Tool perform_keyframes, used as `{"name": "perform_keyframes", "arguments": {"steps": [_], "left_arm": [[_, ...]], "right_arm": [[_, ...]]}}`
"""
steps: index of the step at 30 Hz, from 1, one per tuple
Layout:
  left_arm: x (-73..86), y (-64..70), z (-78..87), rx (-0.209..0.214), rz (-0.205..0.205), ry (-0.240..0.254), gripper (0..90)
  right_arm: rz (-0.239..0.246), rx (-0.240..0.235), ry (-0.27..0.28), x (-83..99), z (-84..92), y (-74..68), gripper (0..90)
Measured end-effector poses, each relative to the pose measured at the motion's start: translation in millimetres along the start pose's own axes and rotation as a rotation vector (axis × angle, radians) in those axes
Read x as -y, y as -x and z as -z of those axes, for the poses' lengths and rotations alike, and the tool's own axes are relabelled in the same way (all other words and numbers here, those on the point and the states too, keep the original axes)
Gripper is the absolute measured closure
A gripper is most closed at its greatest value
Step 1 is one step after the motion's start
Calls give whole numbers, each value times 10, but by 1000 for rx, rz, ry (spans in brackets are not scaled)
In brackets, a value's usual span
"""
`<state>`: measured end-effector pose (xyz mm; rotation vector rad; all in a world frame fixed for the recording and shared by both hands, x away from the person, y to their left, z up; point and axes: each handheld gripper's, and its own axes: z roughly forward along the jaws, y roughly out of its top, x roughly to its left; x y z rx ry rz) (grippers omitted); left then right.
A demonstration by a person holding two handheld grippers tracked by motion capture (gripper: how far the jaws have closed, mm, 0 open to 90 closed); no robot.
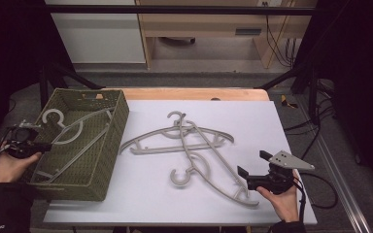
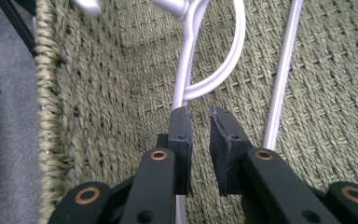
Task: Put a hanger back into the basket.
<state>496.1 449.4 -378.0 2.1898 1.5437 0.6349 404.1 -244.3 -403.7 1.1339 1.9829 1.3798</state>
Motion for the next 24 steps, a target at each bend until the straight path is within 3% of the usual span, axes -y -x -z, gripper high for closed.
{"name": "perform_keyframes", "arguments": {"steps": [4,9,15,21,24], "left_arm": [[14,26,107,2,14,54,787],[51,130,337,69,53,227,692],[60,380,570,170,40,404,510],[36,725,719,237,6,544,386],[22,897,747,269,-7,588,319]], "right_arm": [[0,0,4,-6,7,-1,26],[14,17,11,-15,13,-12,26],[25,26,10,-17,16,-10,47],[23,29,5,-29,23,-18,50],[17,24,0,-35,25,-19,56]]}}
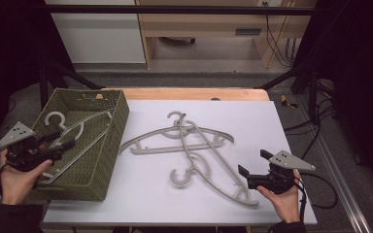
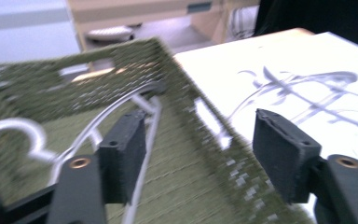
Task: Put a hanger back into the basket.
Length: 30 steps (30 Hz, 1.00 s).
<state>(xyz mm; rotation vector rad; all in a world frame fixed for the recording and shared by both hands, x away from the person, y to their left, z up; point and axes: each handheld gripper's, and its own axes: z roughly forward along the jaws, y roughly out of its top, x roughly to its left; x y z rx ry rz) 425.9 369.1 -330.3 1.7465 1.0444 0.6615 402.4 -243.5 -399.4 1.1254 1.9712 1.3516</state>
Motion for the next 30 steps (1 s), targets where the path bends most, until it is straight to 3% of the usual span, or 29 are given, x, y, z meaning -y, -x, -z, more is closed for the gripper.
{"name": "perform_keyframes", "arguments": {"steps": [7,11,13,17,22,30], "left_arm": [[31,358,-128,80,-22,43,187],[58,540,-201,128,-66,46,169],[81,632,-236,152,-69,54,166],[123,790,-298,174,-100,52,138],[180,883,-366,208,-93,47,103],[241,960,-449,225,-111,15,96]], "right_arm": [[5,-24,-14,-18,-11,-36,61],[7,-39,-24,-30,-23,-62,60],[8,-49,-28,-33,-27,-79,59],[12,-74,-45,-37,-53,-112,50],[14,-103,-78,-42,-91,-171,49],[40,-153,-170,-50,-161,-269,66]]}}
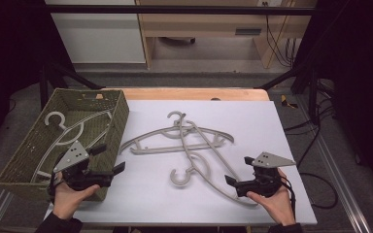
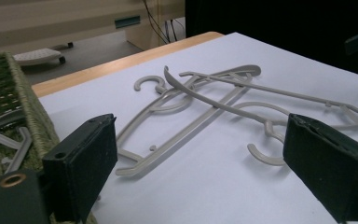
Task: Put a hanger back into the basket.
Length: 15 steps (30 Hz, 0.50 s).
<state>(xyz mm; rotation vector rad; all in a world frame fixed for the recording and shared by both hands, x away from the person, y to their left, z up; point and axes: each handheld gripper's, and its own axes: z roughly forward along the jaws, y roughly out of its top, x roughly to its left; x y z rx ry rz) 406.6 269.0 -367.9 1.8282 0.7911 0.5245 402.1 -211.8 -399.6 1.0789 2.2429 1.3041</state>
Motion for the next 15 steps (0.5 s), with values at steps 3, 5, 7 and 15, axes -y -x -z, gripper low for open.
{"name": "perform_keyframes", "arguments": {"steps": [3,5,7,15], "left_arm": [[20,15,-24,3,-2,-12,93],[27,26,-28,4,-1,-13,93],[28,41,-38,8,-3,-17,93],[30,74,-62,13,-22,-23,91]], "right_arm": [[18,-13,-36,-8,-65,-54,75],[21,-23,-54,-9,-97,-84,82],[18,-35,-80,-1,-142,-113,93],[30,-54,-166,50,-314,-184,181]]}}
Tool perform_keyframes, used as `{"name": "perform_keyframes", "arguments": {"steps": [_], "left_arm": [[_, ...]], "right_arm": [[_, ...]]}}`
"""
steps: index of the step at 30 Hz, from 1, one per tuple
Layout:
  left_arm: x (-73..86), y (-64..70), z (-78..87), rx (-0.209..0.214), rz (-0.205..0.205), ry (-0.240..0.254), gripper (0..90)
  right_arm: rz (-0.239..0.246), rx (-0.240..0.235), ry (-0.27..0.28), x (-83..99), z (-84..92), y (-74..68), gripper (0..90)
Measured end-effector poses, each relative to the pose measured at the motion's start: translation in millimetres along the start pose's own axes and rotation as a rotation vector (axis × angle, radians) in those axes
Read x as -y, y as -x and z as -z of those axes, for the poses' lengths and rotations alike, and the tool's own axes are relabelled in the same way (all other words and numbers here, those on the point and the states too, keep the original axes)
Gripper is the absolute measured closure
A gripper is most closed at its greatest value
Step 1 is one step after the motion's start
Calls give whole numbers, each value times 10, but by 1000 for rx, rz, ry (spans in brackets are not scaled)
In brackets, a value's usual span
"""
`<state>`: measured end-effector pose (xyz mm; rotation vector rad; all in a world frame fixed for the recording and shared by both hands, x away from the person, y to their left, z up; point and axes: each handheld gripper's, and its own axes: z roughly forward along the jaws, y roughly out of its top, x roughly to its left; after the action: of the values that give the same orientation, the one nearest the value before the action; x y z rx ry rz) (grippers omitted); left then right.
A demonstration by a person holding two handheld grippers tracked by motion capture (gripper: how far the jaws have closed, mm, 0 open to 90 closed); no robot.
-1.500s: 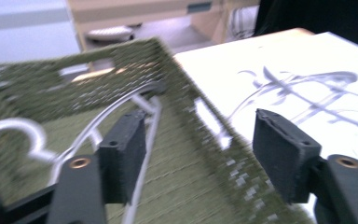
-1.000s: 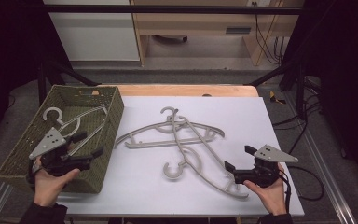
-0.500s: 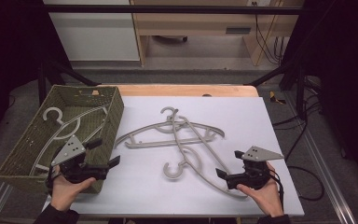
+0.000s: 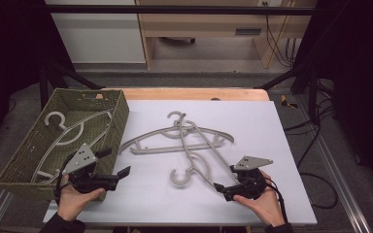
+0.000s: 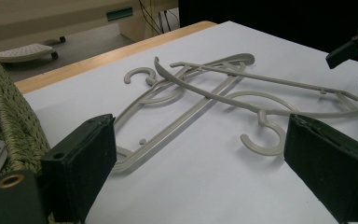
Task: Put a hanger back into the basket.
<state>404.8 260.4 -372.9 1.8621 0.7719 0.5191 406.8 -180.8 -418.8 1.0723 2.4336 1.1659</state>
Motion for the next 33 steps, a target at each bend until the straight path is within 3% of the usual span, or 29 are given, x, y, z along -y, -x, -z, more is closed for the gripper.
{"name": "perform_keyframes", "arguments": {"steps": [12,19,24,26,33], "left_arm": [[1,-48,29,-19,4,1,89],[0,-53,32,-19,7,3,90],[-3,-53,31,-19,5,4,90],[-2,-54,30,-20,5,3,90],[-3,-55,29,-21,3,1,91]], "right_arm": [[16,-10,-137,3,-304,-83,393],[19,14,-231,12,-461,-108,515],[9,15,-260,11,-536,-110,603],[20,-6,-256,17,-562,-99,617],[18,17,-278,12,-634,-122,705]]}}
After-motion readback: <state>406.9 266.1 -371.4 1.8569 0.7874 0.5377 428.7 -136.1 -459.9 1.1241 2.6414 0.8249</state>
